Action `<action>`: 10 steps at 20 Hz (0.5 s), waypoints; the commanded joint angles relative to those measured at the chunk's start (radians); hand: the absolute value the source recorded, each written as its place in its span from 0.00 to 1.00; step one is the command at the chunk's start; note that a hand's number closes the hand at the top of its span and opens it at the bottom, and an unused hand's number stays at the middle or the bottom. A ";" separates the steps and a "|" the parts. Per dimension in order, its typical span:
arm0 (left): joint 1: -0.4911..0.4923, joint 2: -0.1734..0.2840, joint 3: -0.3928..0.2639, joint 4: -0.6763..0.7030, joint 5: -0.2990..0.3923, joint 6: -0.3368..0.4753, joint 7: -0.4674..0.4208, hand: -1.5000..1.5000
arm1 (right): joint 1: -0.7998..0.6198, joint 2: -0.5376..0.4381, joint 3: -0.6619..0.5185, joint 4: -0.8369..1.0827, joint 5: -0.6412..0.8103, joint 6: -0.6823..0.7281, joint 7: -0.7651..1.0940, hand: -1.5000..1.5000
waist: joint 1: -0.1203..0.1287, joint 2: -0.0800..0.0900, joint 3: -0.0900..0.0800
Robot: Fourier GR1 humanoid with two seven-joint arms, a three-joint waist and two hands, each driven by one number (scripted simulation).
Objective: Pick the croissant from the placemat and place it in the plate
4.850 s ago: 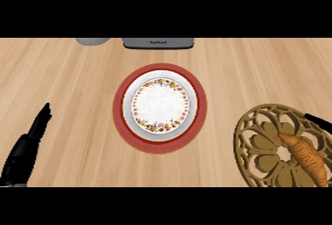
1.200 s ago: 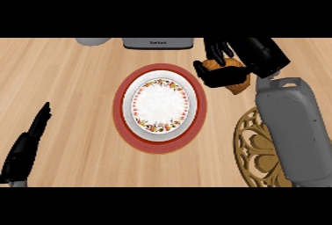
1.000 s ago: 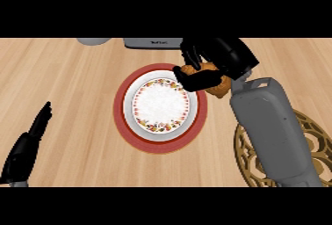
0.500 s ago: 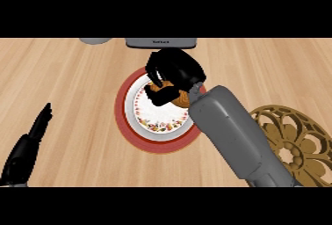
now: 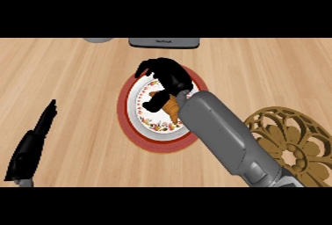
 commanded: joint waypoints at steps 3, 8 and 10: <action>-0.005 0.003 0.027 0.032 0.009 -0.008 -0.027 0.50 | 0.014 0.001 -0.067 0.029 -0.104 -0.117 -0.133 0.00 | -0.016 -0.001 0.000; -0.020 0.006 0.026 0.001 0.005 -0.010 0.040 0.50 | 0.029 0.001 -0.185 -0.016 -0.193 -0.240 -0.139 0.00 | -0.029 -0.003 0.001; 0.019 0.005 0.034 -0.007 0.010 -0.014 -0.004 0.50 | 0.058 -0.016 -0.219 -0.019 -0.201 -0.240 -0.153 0.00 | -0.030 -0.006 0.001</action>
